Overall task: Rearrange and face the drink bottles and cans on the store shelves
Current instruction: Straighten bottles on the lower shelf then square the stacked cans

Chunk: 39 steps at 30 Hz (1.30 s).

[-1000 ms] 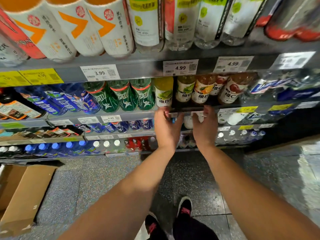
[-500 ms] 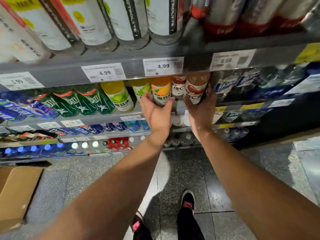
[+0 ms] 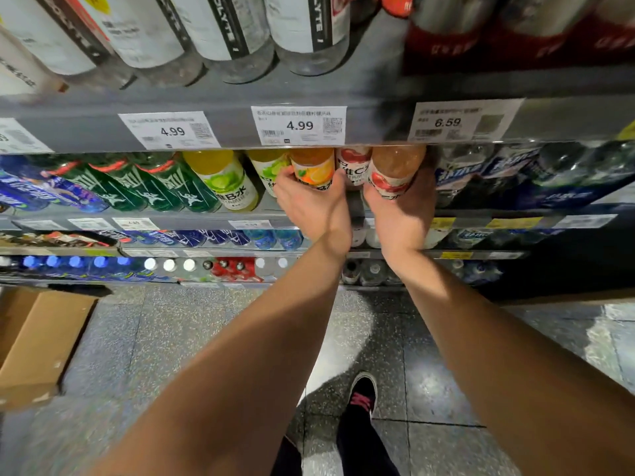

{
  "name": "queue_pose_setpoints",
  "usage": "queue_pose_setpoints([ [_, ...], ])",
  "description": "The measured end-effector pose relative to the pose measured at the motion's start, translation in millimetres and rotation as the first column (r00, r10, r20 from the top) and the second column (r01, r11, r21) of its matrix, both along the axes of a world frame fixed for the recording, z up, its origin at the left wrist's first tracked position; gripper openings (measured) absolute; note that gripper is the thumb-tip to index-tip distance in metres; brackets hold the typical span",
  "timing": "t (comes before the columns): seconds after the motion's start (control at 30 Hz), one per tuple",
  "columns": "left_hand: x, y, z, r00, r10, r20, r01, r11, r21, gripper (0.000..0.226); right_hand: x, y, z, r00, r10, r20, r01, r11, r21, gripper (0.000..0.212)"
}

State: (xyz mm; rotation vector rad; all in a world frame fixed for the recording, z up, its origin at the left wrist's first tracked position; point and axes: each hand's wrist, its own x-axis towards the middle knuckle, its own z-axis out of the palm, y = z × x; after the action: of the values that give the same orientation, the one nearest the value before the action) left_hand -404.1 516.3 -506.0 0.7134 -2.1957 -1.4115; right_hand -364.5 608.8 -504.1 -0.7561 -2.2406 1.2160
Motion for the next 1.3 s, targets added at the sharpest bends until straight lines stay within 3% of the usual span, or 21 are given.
queue_pose_setpoints([
  [0.13, 0, 7, 3, 0.999, 0.048, -0.026, -0.048, 0.999, 0.006, 0.071, 5, -1, -6, 0.989, -0.140, -0.054, 0.147, 0.977, 0.155, 0.079],
  [0.3, 0, 12, 4, 0.996, 0.089, 0.004, -0.089, 0.996, 0.002, 0.073, 7, 7, -5, 0.996, -0.066, -0.067, 0.062, 0.997, -0.055, 0.085],
  [0.4, -1, 17, 6, 0.995, 0.096, 0.010, -0.096, 0.995, 0.001, 0.066, 11, 8, -4, 0.993, -0.076, -0.091, 0.067, 0.993, -0.097, 0.082],
  [0.63, -1, 17, 13, 0.997, 0.069, 0.031, -0.069, 0.998, 0.000, 0.057, 14, 10, -2, 0.993, -0.063, -0.102, 0.049, 0.989, -0.139, 0.078],
  [0.87, 1, 14, 19, 0.993, -0.031, 0.118, 0.020, 0.995, 0.093, 0.058, 23, 9, 2, 0.991, -0.010, -0.133, -0.008, 0.991, -0.134, 0.081],
  [1.03, 16, -6, 17, 0.991, -0.098, 0.086, 0.091, 0.992, 0.086, 0.070, 31, 2, -4, 0.996, 0.001, -0.087, -0.014, 0.988, -0.154, 0.081],
  [1.3, 33, -48, 23, 0.991, -0.126, -0.045, 0.133, 0.948, 0.288, 0.072, 32, -40, 0, 0.997, 0.063, -0.040, -0.068, 0.989, -0.135, 0.074],
])
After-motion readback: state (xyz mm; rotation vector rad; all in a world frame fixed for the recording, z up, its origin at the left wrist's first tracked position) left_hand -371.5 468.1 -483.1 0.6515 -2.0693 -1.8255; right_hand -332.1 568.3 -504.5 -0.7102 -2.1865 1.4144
